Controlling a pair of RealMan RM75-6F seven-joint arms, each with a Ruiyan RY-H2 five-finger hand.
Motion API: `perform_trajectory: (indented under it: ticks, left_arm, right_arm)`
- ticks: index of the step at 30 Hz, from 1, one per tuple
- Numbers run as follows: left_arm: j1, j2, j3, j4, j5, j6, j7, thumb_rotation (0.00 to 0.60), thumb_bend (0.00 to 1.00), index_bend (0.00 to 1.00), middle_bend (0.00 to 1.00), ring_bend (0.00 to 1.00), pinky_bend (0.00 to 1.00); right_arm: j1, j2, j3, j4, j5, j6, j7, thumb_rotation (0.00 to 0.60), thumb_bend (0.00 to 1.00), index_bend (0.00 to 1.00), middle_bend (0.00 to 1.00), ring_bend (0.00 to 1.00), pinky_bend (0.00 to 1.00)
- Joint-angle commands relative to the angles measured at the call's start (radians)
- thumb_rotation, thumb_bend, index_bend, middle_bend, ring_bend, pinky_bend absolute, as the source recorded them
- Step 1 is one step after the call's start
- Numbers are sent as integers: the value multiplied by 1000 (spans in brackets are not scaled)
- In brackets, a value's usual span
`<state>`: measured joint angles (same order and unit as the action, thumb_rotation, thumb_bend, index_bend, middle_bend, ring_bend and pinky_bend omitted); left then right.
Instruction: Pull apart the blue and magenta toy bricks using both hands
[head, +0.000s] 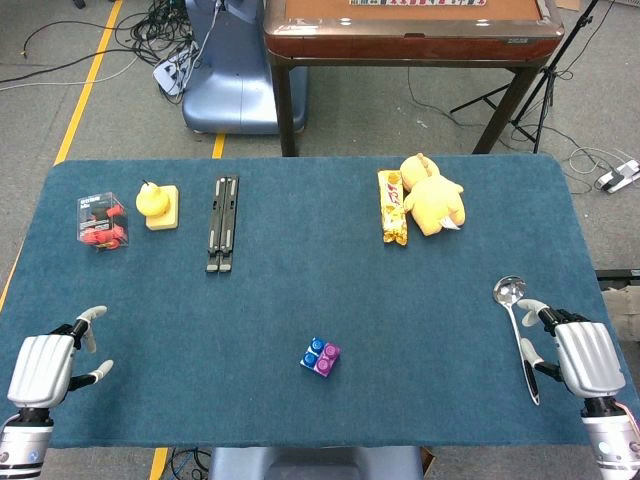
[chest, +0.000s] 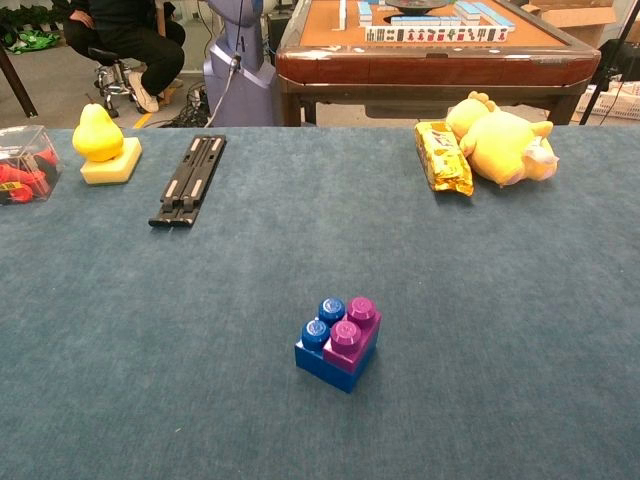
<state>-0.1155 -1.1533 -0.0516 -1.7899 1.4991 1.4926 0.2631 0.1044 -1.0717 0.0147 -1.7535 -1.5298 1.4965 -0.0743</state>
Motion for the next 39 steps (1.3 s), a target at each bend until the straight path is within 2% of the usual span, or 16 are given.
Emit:
perform_trajectory:
  ticks: [1, 9, 11, 15, 16, 17, 24, 32, 39]
  left_arm:
    - [-1, -3, 0, 1, -1, -1, 3, 600, 136, 284, 580, 549, 730]
    - [10, 9, 15, -19, 14, 9, 22, 600, 136, 284, 580, 549, 730]
    - [14, 16, 12, -27, 12, 18, 24, 600, 136, 284, 580, 549, 730]
    - [19, 30, 8, -37, 6, 24, 20, 600, 136, 284, 580, 549, 730]
    - [19, 33, 9, -37, 5, 22, 20, 600, 136, 284, 580, 549, 730]
    - [18, 38, 11, -35, 7, 19, 21, 600, 136, 284, 580, 549, 730]
    - [18, 40, 11, -27, 16, 21, 11, 600, 136, 284, 580, 549, 730]
    - [17, 44, 12, -18, 30, 23, -1, 600, 136, 284, 580, 549, 730]
    - [28, 38, 20, -4, 31, 33, -17, 600, 136, 284, 580, 549, 730]
  right_arm:
    - [1, -5, 1, 6, -1, -7, 1, 600, 338, 315, 449, 481, 588]
    - [48, -33, 24, 30, -27, -54, 29, 600, 363, 315, 451, 481, 598]
    - [70, -36, 39, 26, -50, -61, 31, 600, 498, 315, 530, 552, 675]
    - [123, -34, 56, -6, -78, -111, 39, 600, 898, 315, 784, 814, 896]
    - [137, -32, 60, -15, -83, -128, 31, 600, 968, 315, 829, 863, 932]
    - [157, -29, 63, -29, -91, -153, 13, 600, 990, 315, 848, 885, 947]
    - [265, -49, 85, -114, -114, -286, -91, 600, 1000, 315, 961, 997, 1000]
    - [369, -110, 109, -189, -60, -430, -238, 600, 1000, 315, 980, 1000, 1000]
    - [447, -178, 115, -188, 0, -532, -303, 600, 1000, 315, 980, 1000, 1000]
